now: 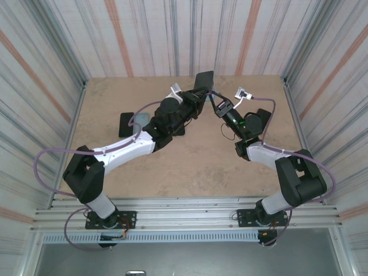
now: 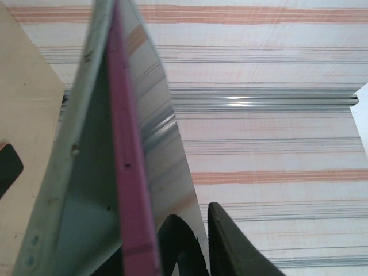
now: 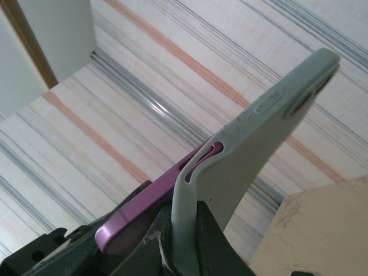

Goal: Take the phone out of the phone case

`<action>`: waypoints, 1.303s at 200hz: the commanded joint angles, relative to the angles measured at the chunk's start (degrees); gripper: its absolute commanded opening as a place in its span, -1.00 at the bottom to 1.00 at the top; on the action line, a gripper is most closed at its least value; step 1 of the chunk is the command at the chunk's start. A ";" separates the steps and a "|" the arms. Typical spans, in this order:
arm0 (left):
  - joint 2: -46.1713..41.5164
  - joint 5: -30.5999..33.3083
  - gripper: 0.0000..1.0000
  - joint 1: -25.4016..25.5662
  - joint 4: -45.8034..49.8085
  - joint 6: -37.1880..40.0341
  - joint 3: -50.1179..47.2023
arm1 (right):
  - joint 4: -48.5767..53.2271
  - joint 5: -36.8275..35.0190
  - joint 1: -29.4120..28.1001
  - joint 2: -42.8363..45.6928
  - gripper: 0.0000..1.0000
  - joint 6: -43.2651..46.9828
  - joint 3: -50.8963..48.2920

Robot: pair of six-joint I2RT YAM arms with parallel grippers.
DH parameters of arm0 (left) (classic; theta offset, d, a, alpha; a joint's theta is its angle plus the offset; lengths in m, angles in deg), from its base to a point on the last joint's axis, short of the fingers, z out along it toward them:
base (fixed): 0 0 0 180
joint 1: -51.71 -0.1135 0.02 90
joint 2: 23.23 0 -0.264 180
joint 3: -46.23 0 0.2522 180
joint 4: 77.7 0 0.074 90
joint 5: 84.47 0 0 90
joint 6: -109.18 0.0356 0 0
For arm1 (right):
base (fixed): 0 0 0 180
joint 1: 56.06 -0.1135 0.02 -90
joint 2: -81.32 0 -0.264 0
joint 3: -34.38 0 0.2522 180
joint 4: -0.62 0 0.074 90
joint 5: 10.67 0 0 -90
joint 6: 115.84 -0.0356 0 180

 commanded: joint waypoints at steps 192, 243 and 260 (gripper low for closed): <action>3.06 -5.97 -1.00 3.42 -3.74 3.59 10.47 | 30.29 -10.75 -2.71 7.96 -1.00 12.40 3.00; 2.26 -6.17 -1.00 3.25 -3.24 4.03 9.53 | 34.46 -12.05 -1.62 8.64 -1.00 13.01 2.17; 1.10 -6.10 -1.00 2.73 -2.28 4.52 7.54 | 36.10 -11.70 -0.30 9.15 -1.00 12.98 1.36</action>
